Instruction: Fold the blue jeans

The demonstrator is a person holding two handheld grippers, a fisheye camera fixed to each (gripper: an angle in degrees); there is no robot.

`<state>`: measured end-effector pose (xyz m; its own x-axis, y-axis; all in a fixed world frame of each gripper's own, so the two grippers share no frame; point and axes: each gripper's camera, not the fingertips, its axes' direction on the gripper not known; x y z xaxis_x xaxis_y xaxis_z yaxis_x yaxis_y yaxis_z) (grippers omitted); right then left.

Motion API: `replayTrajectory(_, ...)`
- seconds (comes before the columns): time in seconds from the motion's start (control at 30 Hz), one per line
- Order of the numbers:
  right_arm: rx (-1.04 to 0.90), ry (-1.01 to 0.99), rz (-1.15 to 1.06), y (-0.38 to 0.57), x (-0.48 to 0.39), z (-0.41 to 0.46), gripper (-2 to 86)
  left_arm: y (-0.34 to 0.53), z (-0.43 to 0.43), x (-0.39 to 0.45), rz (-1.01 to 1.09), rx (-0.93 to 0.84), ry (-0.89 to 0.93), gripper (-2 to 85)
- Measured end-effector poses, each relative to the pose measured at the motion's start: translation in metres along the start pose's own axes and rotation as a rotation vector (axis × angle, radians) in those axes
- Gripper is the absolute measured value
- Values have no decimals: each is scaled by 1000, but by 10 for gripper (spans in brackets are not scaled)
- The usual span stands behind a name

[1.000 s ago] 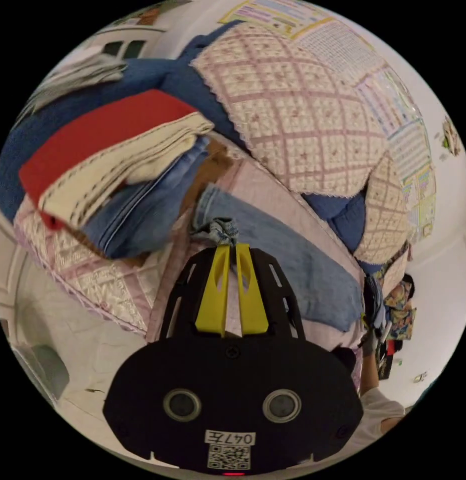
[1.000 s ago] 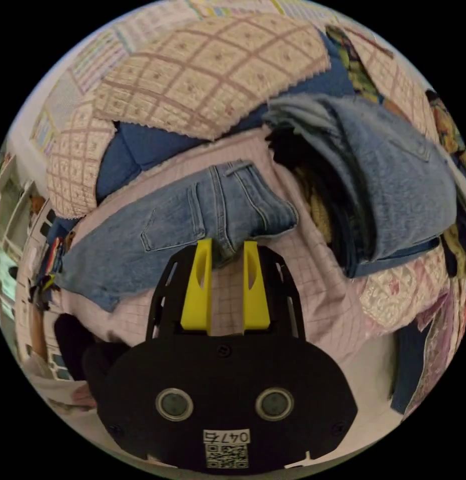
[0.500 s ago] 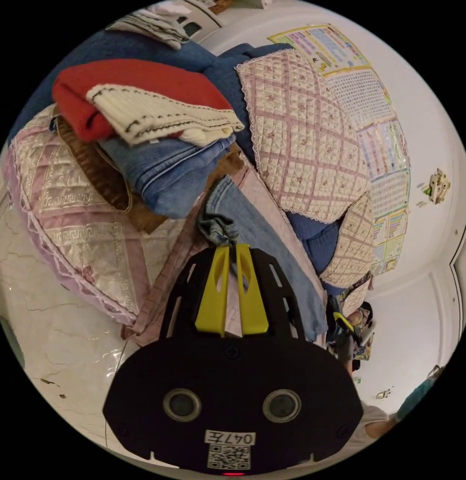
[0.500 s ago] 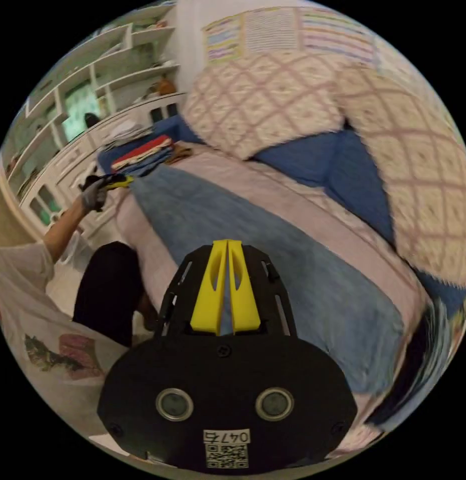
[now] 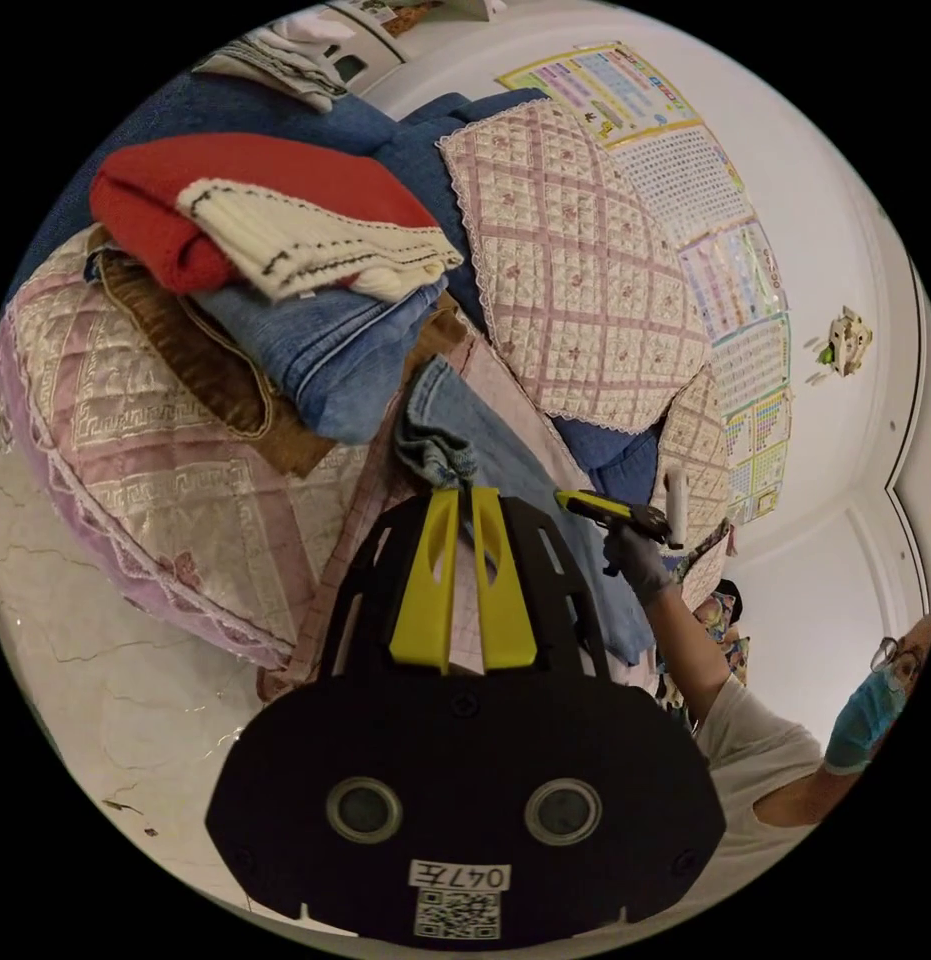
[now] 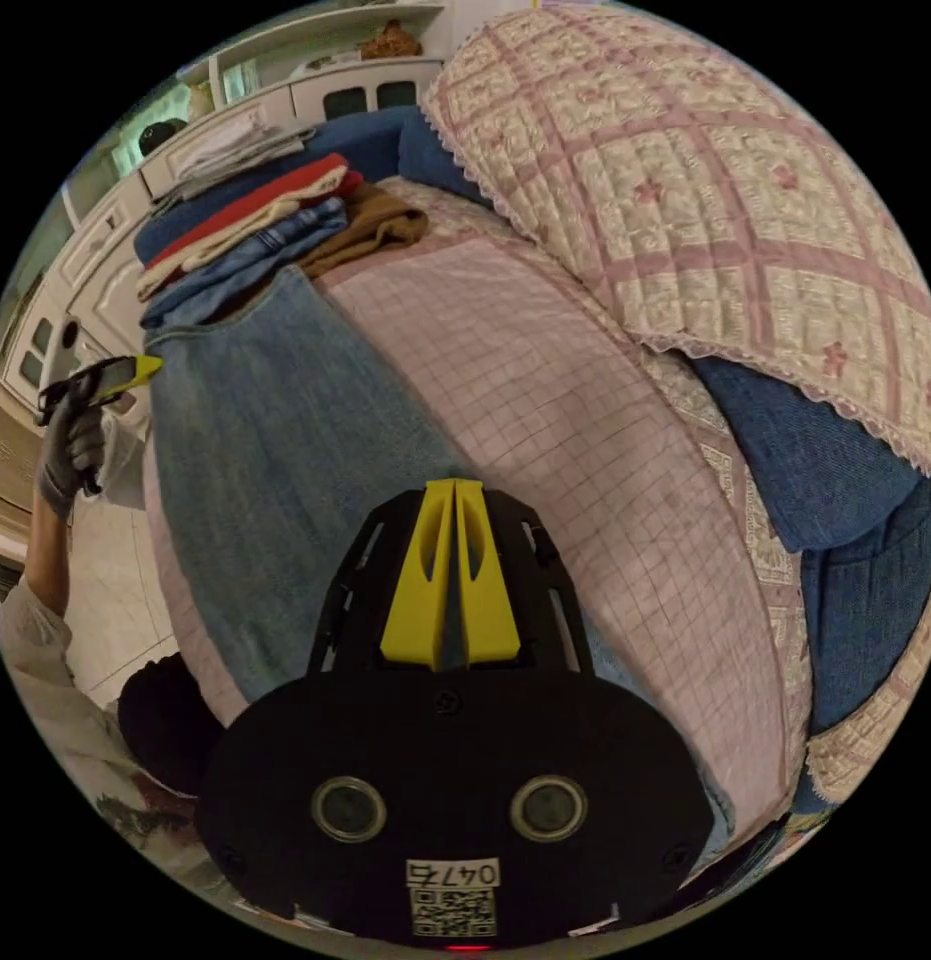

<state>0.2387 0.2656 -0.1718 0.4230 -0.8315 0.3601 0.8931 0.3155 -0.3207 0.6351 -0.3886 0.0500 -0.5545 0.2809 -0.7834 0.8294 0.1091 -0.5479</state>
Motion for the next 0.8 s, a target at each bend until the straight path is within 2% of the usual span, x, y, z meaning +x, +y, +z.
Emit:
replayTrajectory(0.17, 42, -22, -17, 0, -17, -14, -7, 1, -17, 12, 9, 21, 6, -7)
replayTrajectory(0.23, 102, -111, -84, 17, -36, -34, -6, 1, -26, 19, 14, 32, 10, -8)
replayTrajectory(0.33, 71, -216, -202, 47, -76, -47, -6, -2, -39, 33, 19, 38, 14, -8)
replayTrajectory(0.43, 40, -208, -260, 70, -108, -42, -6, -7, -52, 47, 19, 43, 15, -8)
replayTrajectory(0.53, 32, -167, -223, 82, -118, -20, -6, -15, -65, 71, 36, 51, 36, -8)
replayTrajectory(0.63, 78, -228, -163, 96, -106, -27, -7, -26, -83, 121, 94, 86, 71, -8)
replayTrajectory(0.7, 75, -276, -122, 107, -91, -40, -7, -38, -95, 182, 193, 110, 92, -9)
replayTrajectory(0.8, 235, -253, 26, 151, -48, -86, -9, -52, -93, 281, 387, 78, 88, -8)
